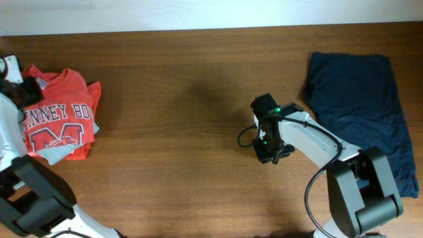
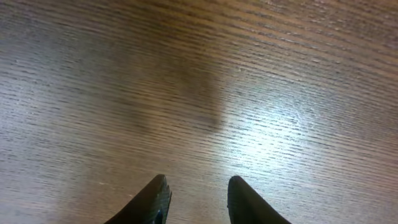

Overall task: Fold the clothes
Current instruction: 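Carry the t-shirt left with the left gripper onto the grey pile, then open the left gripper and release the t-shirt on the pile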

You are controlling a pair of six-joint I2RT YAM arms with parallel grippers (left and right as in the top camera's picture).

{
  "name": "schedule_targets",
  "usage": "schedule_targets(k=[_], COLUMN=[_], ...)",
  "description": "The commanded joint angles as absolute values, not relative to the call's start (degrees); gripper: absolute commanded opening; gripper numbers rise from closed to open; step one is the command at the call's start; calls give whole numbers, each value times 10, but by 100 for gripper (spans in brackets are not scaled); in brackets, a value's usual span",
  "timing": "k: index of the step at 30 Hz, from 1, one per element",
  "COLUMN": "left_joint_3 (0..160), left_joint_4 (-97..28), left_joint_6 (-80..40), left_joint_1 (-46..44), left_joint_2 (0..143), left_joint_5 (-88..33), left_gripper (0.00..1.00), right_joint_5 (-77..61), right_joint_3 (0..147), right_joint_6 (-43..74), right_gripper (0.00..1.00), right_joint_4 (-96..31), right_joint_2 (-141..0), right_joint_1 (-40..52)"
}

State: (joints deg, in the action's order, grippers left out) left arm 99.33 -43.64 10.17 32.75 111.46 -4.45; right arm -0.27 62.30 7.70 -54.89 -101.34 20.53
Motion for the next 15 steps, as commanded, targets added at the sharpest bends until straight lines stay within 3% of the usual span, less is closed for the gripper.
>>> schedule_targets(k=[1, 3, 8, 10, 12, 15], left_joint_3=[1000, 1000, 1000, 1000, 1000, 1000], left_joint_4=[-424, -421, -411, -412, -416, -422], left_joint_6=[97, 97, 97, 94, 37, -7], left_joint_1=[346, 354, 373, 381, 393, 409], left_joint_2=[1129, 1129, 1129, 1129, 1129, 1129], left_joint_5=[-40, -40, -40, -40, -25, -24], left_gripper=[5, 6, 25, 50, 63, 70], right_joint_5=[-8, -8, -9, -9, -11, -11], right_joint_3=[633, 633, 633, 633, 633, 633], right_joint_6=[80, 80, 80, 80, 80, 80], right_gripper=[37, 36, 36, 36, 37, 36], right_joint_4=[-550, -549, -549, -550, -550, -549], right_joint_2=[-1012, -1012, -1012, -1012, -1012, -1012], right_joint_1=[201, 201, 201, 201, 201, 201])
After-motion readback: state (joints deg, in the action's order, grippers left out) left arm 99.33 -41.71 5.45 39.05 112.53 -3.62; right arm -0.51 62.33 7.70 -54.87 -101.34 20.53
